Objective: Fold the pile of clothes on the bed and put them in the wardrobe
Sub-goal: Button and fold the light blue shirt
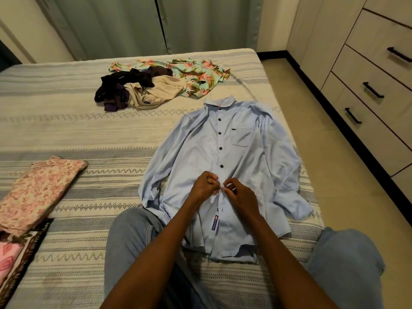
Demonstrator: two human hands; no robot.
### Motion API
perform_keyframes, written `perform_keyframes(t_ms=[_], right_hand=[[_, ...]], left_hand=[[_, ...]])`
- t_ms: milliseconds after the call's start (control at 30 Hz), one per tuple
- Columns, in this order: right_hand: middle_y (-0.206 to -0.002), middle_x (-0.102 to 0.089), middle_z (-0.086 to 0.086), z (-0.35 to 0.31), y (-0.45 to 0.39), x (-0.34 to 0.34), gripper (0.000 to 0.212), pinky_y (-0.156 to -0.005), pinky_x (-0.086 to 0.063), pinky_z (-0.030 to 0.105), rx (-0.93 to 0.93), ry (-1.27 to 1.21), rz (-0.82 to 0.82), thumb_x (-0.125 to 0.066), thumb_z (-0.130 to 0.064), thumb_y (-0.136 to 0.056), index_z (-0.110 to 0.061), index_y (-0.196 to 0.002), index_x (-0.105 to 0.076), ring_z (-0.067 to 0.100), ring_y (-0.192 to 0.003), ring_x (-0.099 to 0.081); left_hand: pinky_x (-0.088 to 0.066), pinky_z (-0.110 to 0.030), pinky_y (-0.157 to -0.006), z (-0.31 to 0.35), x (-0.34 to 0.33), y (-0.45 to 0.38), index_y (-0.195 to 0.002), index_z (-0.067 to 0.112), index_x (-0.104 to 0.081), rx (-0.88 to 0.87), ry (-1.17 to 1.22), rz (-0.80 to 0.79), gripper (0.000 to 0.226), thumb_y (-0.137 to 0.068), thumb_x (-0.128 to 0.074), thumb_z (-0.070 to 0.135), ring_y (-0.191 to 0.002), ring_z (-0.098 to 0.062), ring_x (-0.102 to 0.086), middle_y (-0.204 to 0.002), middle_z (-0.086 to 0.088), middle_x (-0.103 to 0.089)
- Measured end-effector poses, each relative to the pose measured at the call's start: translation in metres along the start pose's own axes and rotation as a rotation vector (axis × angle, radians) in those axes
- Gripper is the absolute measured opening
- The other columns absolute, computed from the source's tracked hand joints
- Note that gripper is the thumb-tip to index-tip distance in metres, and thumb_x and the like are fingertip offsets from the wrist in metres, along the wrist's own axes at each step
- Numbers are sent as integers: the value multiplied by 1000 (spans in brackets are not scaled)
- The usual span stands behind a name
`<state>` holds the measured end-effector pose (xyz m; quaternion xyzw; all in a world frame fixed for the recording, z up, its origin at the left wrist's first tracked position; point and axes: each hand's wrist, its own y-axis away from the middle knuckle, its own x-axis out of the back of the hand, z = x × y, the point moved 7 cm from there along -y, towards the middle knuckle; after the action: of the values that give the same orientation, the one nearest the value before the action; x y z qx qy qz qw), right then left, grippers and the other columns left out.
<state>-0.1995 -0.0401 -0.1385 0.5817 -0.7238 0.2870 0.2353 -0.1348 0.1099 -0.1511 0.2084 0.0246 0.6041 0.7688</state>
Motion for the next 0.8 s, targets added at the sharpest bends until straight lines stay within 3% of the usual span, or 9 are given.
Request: perform_keyframes(t_ms=[133,200,333,467,667,800], right_hand=[[-80,-68,-11,4,0,0,11,-65,-54,32,-3,-2,42,-62,-42,-94,-36,-101,-57,9,-71,-64],[-79,-67,-10,7,1,0,11,-64,-54,32,-25,-21,60,-63,-40,-94,-33,-100,-57,10,-70,-64],[-79,-68,-8,7,1,0,14,-62,-53,29,-20,-33,63,-63,-39,-95,-28,-102,-57,11,-69,-65],[-77,-67,-9,8,0,0,17,-60,-50,23,-25,-49,55,-63,-41,-95,-27,-101,-57,8,-67,-63],[-85,-72,-11,8,-6,5,10,-68,-53,24,32,-125,-23,-61,-33,-97,-33,-107,-60,5,-76,-67],[-87,-74,-6,3,-13,8,14,-68,-55,28,103,-8,-27,-60,-33,-97,-31,-111,-64,12,-76,-70]], left_hand=[[-54,-36,-71,9,-1,4,-92,23,-59,-92,-126,42,19,-80,-63,8,-74,-16,-65,-80,1,-64],[-54,-28,-73,12,-2,8,-97,21,-59,-126,-143,65,17,-84,-66,11,-77,-10,-66,-88,0,-67],[-50,-15,-66,14,-6,13,-102,15,-57,-202,-119,43,21,-89,-73,15,-64,5,-61,-71,6,-63],[-52,-25,-74,15,-10,13,-100,18,-56,-251,-161,59,20,-89,-70,8,-72,-3,-63,-79,0,-63],[-46,-10,-64,24,-14,17,-102,21,-48,-308,-281,105,21,-93,-64,8,-70,-2,-56,-81,2,-58],[-48,-22,-63,27,-16,16,-104,23,-48,-346,-337,93,22,-93,-59,8,-66,-9,-57,-82,-8,-62]])
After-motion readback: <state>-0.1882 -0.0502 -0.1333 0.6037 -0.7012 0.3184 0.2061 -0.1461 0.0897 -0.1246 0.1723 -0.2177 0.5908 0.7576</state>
